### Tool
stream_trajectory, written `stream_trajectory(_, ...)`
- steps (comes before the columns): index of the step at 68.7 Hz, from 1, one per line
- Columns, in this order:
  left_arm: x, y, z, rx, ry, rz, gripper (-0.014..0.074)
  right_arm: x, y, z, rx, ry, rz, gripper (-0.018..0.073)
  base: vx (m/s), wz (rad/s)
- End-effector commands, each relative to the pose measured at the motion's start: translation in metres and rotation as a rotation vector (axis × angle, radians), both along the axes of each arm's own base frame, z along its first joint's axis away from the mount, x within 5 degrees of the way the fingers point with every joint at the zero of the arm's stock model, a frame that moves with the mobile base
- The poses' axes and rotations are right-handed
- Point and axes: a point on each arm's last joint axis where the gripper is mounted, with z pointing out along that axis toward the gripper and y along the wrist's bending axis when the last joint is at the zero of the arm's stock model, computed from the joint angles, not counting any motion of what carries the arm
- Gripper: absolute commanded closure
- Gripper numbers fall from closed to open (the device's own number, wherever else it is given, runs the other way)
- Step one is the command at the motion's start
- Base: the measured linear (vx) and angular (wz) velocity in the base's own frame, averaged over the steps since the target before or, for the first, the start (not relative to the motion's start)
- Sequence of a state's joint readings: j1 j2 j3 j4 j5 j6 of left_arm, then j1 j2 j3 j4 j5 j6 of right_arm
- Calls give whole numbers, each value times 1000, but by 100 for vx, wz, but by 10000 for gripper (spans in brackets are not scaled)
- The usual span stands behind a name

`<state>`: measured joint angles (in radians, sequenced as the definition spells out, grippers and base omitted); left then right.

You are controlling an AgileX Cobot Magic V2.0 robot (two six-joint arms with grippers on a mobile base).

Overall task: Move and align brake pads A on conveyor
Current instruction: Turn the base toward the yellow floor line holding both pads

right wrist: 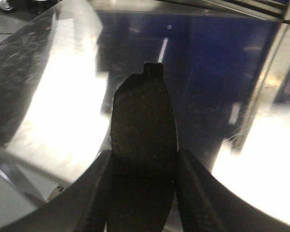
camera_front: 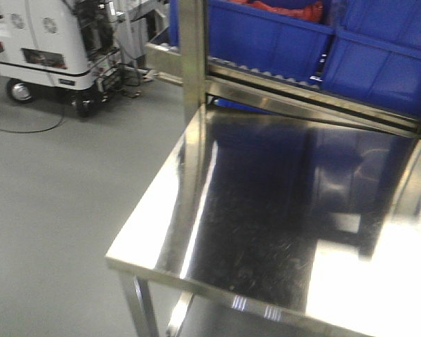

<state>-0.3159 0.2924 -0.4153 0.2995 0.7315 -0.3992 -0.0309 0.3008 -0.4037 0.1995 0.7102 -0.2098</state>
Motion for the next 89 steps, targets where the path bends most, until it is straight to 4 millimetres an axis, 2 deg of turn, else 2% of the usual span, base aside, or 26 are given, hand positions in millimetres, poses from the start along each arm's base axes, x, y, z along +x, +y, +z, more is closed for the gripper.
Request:
stream_trajectory(1,3,-2,15,-15,-101,-22,603,4,-1,17,6,-111,-20,571,-26,37)
stream_trajectory(43,3,-2,15,-15,-100,-22,603,4,-1,17,6,-110,-20,571,-26,40)
stream_trajectory(89,3,-2,15,-15,-100,-22,603,4,-1,17,6,-110,-20,571,-16,64)
